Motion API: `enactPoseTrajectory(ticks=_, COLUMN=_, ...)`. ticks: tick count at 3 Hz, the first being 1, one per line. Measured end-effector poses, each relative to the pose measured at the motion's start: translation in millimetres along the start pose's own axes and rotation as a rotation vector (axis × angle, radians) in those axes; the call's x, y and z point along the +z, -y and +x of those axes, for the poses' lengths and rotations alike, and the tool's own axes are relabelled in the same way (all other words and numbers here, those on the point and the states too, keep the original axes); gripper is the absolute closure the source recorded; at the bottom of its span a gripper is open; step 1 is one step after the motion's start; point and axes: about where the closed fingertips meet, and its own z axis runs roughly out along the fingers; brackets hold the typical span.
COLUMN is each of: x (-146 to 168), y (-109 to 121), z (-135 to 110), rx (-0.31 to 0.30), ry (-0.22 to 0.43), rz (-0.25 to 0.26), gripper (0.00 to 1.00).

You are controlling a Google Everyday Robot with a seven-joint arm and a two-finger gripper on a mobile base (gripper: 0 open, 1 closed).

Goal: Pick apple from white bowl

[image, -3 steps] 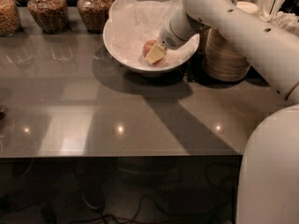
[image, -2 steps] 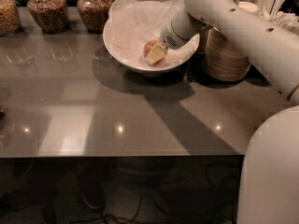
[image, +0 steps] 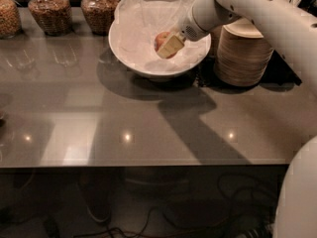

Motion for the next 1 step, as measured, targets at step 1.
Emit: enactPoseTrajectory(ticks=1, x=-35.9, y=1.1, z=-13.1, rx=-0.027, ry=0.072, rz=-0.002, gripper=1.00)
